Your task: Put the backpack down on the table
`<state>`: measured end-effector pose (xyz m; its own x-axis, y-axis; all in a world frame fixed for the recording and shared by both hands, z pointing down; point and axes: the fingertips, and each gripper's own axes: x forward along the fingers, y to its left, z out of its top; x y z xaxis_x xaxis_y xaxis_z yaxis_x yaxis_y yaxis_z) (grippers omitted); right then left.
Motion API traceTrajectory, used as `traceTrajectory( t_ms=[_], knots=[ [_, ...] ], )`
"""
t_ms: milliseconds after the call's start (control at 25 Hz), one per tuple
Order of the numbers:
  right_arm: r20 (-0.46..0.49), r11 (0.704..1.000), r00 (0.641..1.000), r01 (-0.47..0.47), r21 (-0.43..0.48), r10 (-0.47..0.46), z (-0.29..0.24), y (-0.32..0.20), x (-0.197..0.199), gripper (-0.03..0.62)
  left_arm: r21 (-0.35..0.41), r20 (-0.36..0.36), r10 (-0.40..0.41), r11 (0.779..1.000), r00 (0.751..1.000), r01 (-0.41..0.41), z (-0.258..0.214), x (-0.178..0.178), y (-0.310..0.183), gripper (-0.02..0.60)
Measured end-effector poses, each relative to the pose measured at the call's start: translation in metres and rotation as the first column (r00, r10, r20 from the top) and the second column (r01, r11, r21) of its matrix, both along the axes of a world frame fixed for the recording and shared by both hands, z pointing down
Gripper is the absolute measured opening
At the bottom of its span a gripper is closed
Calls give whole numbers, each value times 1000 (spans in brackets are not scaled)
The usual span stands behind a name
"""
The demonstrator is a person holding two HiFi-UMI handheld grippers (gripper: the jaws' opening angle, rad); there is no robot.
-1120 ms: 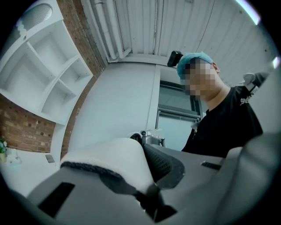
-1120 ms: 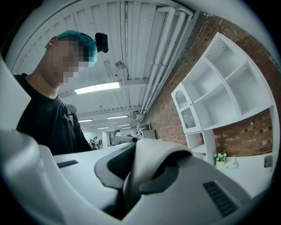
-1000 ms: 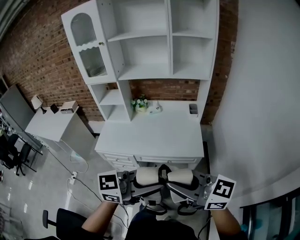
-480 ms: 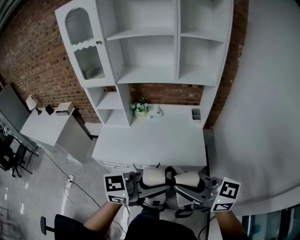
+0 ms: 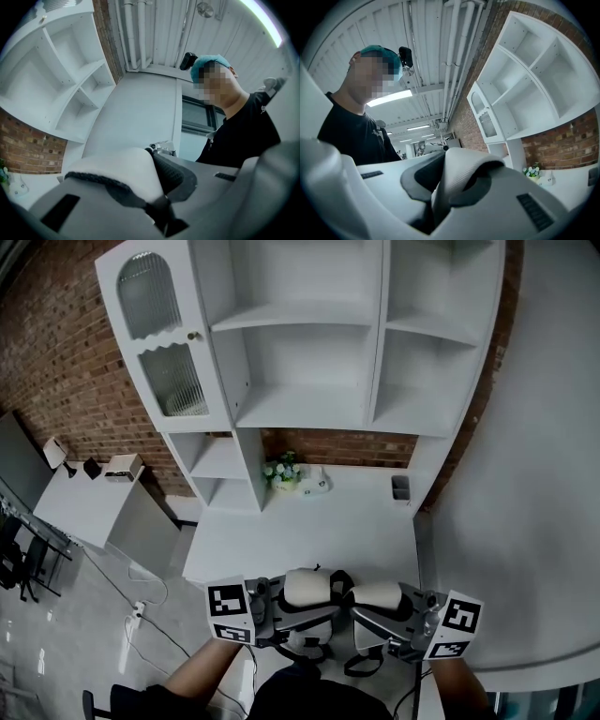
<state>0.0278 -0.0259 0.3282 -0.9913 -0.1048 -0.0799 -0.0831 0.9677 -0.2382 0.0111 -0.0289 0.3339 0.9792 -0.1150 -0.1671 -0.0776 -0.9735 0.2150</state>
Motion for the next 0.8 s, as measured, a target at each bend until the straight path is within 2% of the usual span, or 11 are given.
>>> traceTrajectory(
  t_ms=[360,520,800],
  knots=[
    [11,999,1000,-29,40,29,-32,-48,-19,48,60,-28,61,996,998,-60,-33,-25,-45,58],
    [31,998,999,-44,34,43,-44,-64,-31,48,63,-42,105,993,994,-102,-37,-35,-58,58],
    [-16,990,993,-117,75,118,-46,-82,-43,48,105,-81,183,979,980,-174,-53,-57,-64,58]
  ],
)
